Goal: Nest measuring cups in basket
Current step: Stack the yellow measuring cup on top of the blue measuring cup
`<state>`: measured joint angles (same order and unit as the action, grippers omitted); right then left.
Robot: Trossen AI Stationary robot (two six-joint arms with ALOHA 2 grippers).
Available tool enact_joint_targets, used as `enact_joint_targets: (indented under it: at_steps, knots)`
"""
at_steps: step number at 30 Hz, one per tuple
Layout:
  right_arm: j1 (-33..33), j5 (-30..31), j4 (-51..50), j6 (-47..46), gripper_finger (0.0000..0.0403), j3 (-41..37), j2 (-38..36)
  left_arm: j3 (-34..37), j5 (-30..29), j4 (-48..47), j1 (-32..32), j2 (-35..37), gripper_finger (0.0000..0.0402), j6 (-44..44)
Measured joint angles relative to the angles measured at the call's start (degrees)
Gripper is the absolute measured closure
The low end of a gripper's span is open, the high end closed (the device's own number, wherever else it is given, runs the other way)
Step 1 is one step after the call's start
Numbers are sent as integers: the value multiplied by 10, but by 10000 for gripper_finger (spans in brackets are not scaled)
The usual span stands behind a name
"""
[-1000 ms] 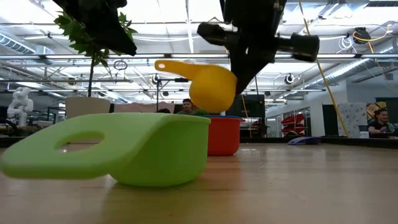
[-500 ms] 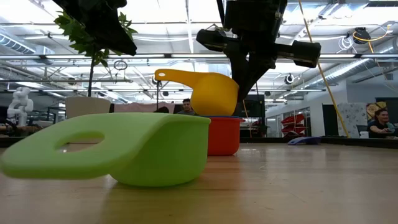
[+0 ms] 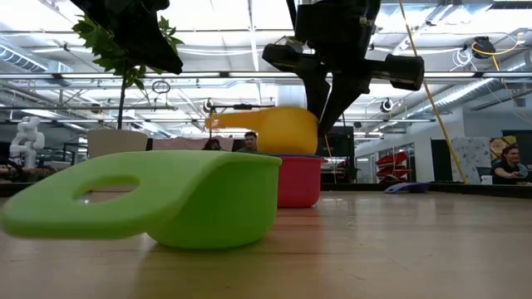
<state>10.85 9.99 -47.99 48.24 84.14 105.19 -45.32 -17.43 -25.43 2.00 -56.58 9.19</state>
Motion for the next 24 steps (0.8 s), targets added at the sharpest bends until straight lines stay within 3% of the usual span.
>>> enact_joint_targets:
  at_steps: [15,24]
  knots:
    - [-3,-15,16,-17,334,0,0,0,0,0,0,0,257,0]
    - [-2,-14,32,-36,291,0,0,0,0,0,0,0,256,0]
